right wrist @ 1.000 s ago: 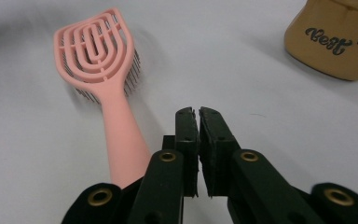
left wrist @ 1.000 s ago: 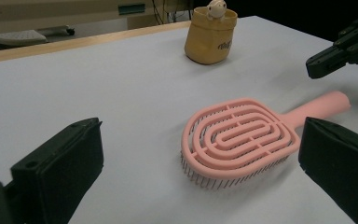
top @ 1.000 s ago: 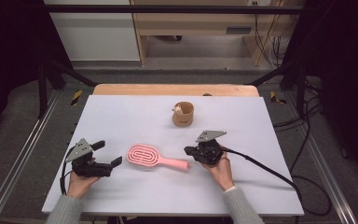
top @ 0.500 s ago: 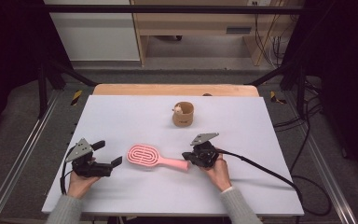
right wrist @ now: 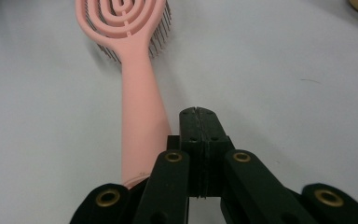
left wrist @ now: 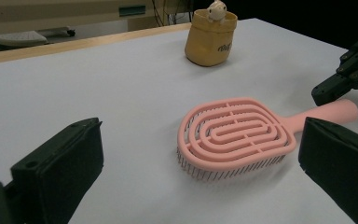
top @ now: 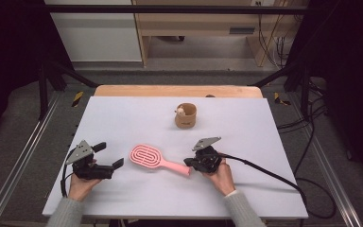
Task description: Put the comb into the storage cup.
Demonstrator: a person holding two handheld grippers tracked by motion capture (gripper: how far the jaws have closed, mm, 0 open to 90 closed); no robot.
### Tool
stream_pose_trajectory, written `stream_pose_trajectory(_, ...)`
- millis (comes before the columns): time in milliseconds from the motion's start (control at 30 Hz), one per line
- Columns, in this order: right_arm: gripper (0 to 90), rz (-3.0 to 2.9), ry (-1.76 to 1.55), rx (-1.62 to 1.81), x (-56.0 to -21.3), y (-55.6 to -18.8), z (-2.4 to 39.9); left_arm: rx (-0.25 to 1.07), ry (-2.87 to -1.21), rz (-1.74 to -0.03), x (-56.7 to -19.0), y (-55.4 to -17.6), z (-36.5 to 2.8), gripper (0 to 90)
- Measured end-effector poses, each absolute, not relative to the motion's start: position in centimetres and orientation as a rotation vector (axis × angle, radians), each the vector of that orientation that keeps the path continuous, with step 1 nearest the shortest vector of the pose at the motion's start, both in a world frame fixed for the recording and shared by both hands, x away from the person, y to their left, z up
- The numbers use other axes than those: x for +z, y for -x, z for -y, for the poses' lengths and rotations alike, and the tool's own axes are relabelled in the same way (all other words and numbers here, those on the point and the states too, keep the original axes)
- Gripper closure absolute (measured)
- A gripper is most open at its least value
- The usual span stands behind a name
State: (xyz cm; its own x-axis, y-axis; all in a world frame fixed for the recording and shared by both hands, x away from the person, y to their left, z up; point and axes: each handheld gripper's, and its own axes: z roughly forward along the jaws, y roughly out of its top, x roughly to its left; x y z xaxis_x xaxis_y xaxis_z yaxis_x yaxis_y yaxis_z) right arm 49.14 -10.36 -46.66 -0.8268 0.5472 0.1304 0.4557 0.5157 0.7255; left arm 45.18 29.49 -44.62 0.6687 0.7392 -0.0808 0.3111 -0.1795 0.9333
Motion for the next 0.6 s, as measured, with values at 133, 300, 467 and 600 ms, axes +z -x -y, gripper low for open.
stream_pose_trajectory(133,89.2,-2.634,-0.875,1.192,-46.8,-49.1,10.3,0.479,-1.767,-0.844,-44.6,-45.2,-29.5,0.0)
stream_pose_trajectory(300,79.1,-2.581,-0.86,1.201,-46.3,-49.1,10.6,0.482,-1.766,-0.845,-44.6,-45.1,-29.5,0.0)
stream_pose_trajectory(467,64.5,-2.537,-0.823,1.248,-45.1,-49.1,11.1,0.483,-1.765,-0.847,-44.6,-45.2,-29.6,0.0)
stream_pose_trajectory(600,47.5,-2.496,-0.813,1.287,-44.0,-48.9,11.6,0.485,-1.767,-0.852,-44.7,-45.3,-29.6,0.0)
